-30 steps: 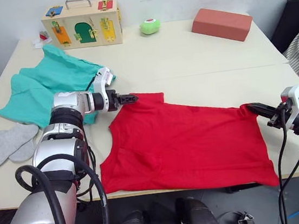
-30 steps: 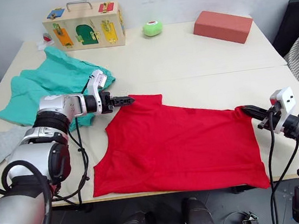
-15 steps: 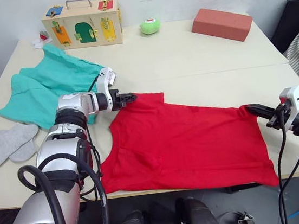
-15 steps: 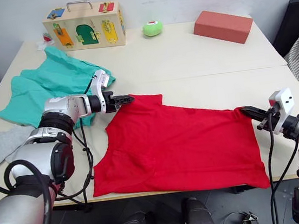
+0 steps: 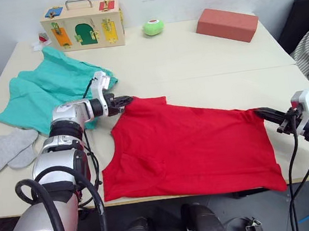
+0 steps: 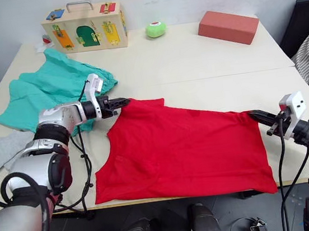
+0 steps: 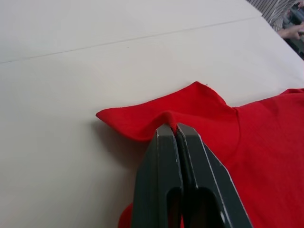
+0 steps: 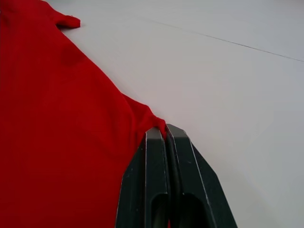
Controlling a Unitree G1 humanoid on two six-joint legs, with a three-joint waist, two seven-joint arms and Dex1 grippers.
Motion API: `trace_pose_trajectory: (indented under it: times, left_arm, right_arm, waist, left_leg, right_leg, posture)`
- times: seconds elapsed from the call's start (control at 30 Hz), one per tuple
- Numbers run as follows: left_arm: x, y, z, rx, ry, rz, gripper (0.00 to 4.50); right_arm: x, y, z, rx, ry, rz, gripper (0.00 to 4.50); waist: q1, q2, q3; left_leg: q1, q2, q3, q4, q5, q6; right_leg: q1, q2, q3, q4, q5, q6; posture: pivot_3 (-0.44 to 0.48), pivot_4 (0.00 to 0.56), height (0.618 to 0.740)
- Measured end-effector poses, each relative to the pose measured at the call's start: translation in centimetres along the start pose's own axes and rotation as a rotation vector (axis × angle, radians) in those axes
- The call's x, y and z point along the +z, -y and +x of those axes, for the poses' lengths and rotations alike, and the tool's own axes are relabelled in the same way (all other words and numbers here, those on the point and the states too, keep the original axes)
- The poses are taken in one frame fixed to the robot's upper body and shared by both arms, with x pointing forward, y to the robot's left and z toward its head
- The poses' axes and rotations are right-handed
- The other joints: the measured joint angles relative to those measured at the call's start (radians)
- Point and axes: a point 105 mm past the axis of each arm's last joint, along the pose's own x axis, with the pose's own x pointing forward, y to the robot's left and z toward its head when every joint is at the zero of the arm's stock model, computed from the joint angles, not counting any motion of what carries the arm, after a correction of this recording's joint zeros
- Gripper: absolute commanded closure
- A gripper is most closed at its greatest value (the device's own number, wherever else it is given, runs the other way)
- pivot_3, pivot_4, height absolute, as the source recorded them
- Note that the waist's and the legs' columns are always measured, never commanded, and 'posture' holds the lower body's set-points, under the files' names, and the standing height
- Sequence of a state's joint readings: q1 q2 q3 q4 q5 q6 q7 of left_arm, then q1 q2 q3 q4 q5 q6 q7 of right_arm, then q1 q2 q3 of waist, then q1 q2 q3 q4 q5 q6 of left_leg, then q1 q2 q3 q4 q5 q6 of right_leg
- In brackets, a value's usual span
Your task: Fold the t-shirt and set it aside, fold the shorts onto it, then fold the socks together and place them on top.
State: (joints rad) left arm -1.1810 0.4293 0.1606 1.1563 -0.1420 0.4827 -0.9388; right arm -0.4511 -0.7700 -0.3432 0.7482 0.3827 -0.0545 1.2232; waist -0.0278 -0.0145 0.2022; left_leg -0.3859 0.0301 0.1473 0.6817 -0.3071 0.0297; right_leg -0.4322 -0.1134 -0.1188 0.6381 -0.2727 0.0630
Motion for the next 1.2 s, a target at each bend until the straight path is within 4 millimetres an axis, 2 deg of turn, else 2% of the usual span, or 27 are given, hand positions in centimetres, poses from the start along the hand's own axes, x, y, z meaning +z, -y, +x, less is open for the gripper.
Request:
trace_pose_trajectory:
  times: [0.13,0.3,0.43,0.6,0.7,0.87,1.07,1.2]
  left_arm:
    - [0.0,-0.5,-1.3,-0.002,0.029,0.014,4.48]
    - [-0.7,0.2,-1.8,-0.059,0.049,0.057,4.48]
    - [-1.1,0.8,-2.1,-0.081,0.044,0.092,4.48]
    - [-1.3,1.2,-3.4,-0.089,0.038,0.161,4.48]
    - [-2.4,1.2,-4.0,-0.082,0.001,0.192,4.48]
    - [-5.6,1.0,-4.2,-0.054,-0.072,0.204,4.48]
    - [-6.6,1.1,-4.5,-0.019,-0.072,0.224,4.48]
    - [-7.1,1.3,-4.9,-0.022,-0.085,0.190,3.55]
  right_arm:
    - [0.0,0.0,-0.8,-0.024,0.014,0.012,4.50]
    - [0.4,-0.1,-1.6,-0.053,0.038,0.017,4.50]
    - [0.2,-0.7,-2.2,-0.047,0.037,0.035,4.50]
    - [0.2,-1.6,-3.6,-0.051,0.043,0.066,4.50]
    - [-0.2,-1.6,-4.0,-0.068,0.029,0.076,4.50]
    - [-1.2,-1.9,-3.8,-0.067,-0.016,0.061,4.50]
    - [-4.3,-3.0,-2.9,-0.035,-0.118,0.076,4.50]
    - [-4.4,-3.0,-3.1,-0.034,-0.124,0.087,3.53]
  waist:
    - [0.001,0.000,0.000]
    - [0.002,0.000,0.000]
    - [0.002,0.000,0.000]
    - [0.003,0.000,0.000]
    - [0.003,0.000,0.000]
    - [0.001,0.000,0.000]
    - [0.002,0.000,0.000]
    - [0.002,-0.001,-0.001]
  left_leg:
    - [0.000,0.000,0.000,0.000,0.000,0.000]
    - [0.000,0.000,0.000,0.000,0.000,0.000]
    - [0.000,0.000,0.000,0.000,0.000,0.000]
    - [0.001,0.000,0.000,0.000,0.000,0.000]
    - [0.002,0.000,0.000,0.000,0.000,0.000]
    - [0.003,0.001,0.000,0.000,0.000,0.000]
    - [0.003,0.000,0.000,0.000,-0.001,0.001]
    - [0.004,0.000,-0.001,0.000,-0.001,0.001]
  right_leg:
    - [0.000,0.000,0.000,0.000,0.000,0.000]
    - [0.000,0.000,0.000,0.000,0.000,0.000]
    - [0.000,-0.001,0.000,0.000,0.000,0.000]
    - [0.001,-0.001,0.001,-0.001,0.000,0.000]
    - [0.002,-0.001,0.001,-0.001,0.000,0.000]
    - [0.002,-0.001,0.001,-0.001,0.000,0.000]
    - [0.002,-0.002,0.002,-0.001,0.000,0.000]
    - [0.003,-0.002,0.002,-0.001,0.000,0.000]
  posture:
    - [0.000,0.150,0.740]
    - [0.000,0.150,0.740]
    - [0.000,0.150,0.740]
    - [0.000,0.150,0.740]
    - [0.000,0.150,0.740]
    - [0.000,0.150,0.740]
    - [0.000,0.150,0.740]
    - [0.000,0.150,0.740]
